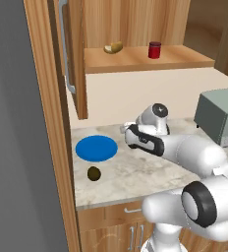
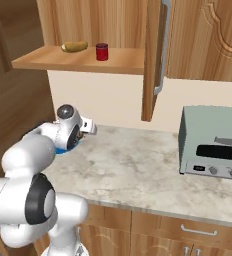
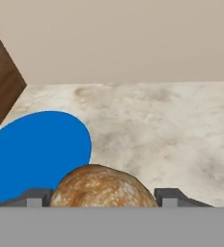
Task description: Pick the avocado and bread from the counter and place them on the plate. Then pick the jam from the cabinet and place it next to the plate. Lastly close the cabinet door.
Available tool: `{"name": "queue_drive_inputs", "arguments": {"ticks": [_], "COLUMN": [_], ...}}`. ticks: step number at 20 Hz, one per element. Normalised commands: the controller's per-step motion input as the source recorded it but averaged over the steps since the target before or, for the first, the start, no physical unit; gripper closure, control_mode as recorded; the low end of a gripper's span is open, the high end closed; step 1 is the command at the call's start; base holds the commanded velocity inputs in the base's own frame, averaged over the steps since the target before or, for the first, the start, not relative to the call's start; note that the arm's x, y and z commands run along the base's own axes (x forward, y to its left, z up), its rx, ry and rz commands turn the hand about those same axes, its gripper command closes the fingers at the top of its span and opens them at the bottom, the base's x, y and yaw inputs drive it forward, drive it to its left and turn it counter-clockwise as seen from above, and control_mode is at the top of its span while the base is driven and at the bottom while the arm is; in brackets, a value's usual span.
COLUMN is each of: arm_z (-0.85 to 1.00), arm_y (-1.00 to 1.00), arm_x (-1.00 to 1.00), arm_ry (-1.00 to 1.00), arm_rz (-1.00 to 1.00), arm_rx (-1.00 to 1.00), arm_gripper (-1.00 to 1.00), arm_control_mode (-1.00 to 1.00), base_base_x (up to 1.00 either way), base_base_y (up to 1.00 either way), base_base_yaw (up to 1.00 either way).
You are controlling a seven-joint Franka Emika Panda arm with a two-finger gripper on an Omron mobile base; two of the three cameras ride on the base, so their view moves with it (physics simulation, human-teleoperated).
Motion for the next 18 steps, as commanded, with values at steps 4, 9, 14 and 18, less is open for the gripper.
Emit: {"name": "queue_drive_inputs", "arguments": {"ticks": [4, 9, 14, 18], "arm_z": [0.0, 0.0, -0.01, 0.0], "arm_y": [0.8, 0.82, 0.76, 0.21], "arm_x": [0.14, 0.21, 0.15, 0.02], "arm_ry": [0.0, 0.0, 0.01, 0.0], "arm_rz": [0.04, 0.02, 0.02, 0.0], "arm_rx": [0.08, 0.05, 0.04, 0.0], "arm_gripper": [1.0, 1.0, 1.0, 1.0], "arm_control_mode": [-1.0, -1.0, -1.0, -1.0], "base_base_x": [0.0, 0.0, 0.0, 0.0], "base_base_y": [0.0, 0.0, 0.0, 0.0], "base_base_yaw": [0.0, 0.0, 0.0, 0.0]}}
